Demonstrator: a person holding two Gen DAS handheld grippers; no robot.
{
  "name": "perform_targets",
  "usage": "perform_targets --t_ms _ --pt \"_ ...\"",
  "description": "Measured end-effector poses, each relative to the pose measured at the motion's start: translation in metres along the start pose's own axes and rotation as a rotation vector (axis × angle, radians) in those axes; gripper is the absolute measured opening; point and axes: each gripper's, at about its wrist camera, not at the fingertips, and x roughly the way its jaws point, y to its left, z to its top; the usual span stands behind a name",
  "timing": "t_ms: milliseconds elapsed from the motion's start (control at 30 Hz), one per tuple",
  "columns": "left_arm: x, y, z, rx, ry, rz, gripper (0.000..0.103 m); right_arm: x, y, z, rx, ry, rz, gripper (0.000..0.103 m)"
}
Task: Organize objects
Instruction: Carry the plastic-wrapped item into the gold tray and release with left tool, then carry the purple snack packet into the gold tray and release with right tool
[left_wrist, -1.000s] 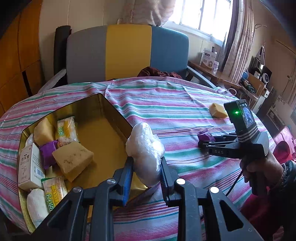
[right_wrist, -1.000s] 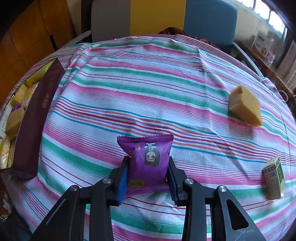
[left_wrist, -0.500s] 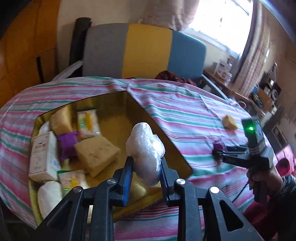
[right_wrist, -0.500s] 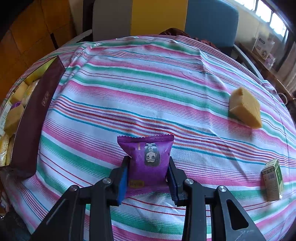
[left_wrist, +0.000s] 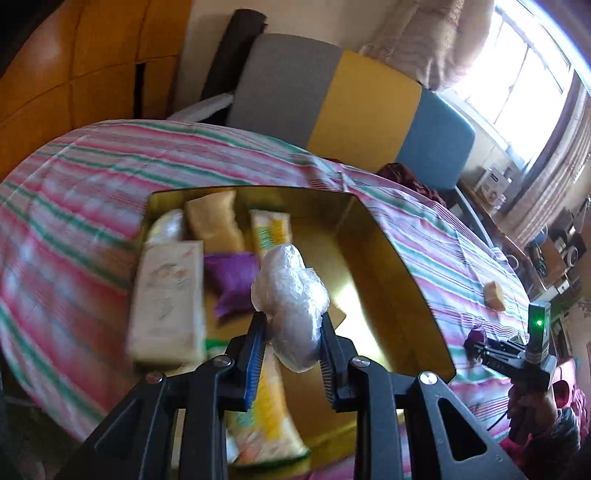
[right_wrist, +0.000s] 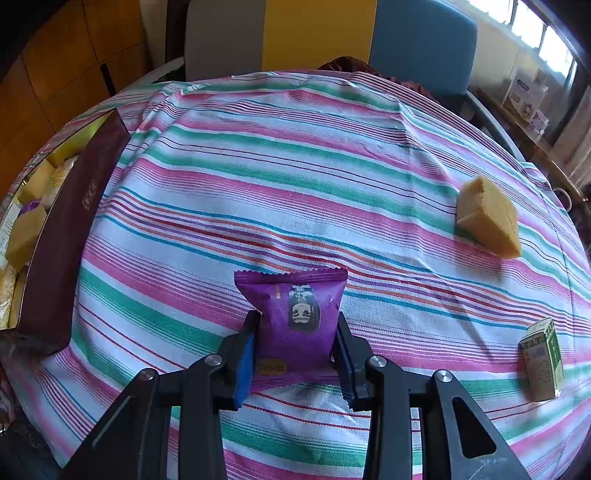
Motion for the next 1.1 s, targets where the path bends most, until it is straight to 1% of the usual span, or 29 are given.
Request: perform_targets --t_ms 100,200,267,300,333,367,400,467,500,600,700,867,1033,1100 --pt "0.026 -0.016 0.021 -0.007 0.026 -0.034 0.026 0.000 0.000 0.000 -0.002 -0.001 -0.001 0.038" --pt "0.059 -0.033 0.042 0.018 0.068 -0.021 0.027 0.000 0.000 0.000 -0.002 -0.001 -0.001 0.038" --pt "0.080 -0.038 0.053 0.014 0.084 0.008 0.027 0.000 0.000 0.000 -0.003 0.000 -0.001 0.038" --pt "0.089 -0.042 0.056 0.029 0.098 0.006 0.027 0.000 0.000 0.000 -0.002 -0.001 -0.001 0.038" --pt "0.102 -0.046 0.060 0.054 0.119 0.025 0.027 0.000 0.000 0.000 -0.002 -0.001 -0.001 0.038" --pt "0.110 -0.047 0.062 0.053 0.132 0.059 0.027 0.000 0.000 0.000 -0.003 0.000 0.000 0.038" --pt "0.117 -0.048 0.063 0.053 0.148 0.067 0.028 0.000 -0.001 0.000 -0.003 0.000 0.000 0.038" --pt "0.129 -0.049 0.064 0.062 0.190 0.052 0.030 -0.001 -0.001 0.000 -0.002 0.000 0.001 0.038" --pt "0.129 -0.048 0.064 0.058 0.190 0.067 0.031 -0.001 -0.001 0.001 -0.003 0.000 0.001 0.038" --pt "0.121 -0.046 0.060 0.064 0.177 0.074 0.032 -0.001 -0.001 0.001 -0.003 0.000 0.001 0.038" --pt "0.103 -0.040 0.055 0.060 0.139 0.092 0.033 -0.001 -0.001 0.001 -0.002 0.000 0.000 0.038" --pt "0.053 -0.027 0.035 0.076 0.039 0.124 0.033 -0.001 -0.002 0.001 -0.001 -0.003 -0.004 0.038" --pt "0.014 -0.007 0.008 0.062 -0.003 0.137 0.033 -0.007 -0.001 0.003 0.011 -0.006 -0.010 0.038" --pt "0.003 0.000 0.001 0.062 -0.015 0.145 0.033 -0.020 0.002 0.008 0.014 -0.039 -0.005 0.038"
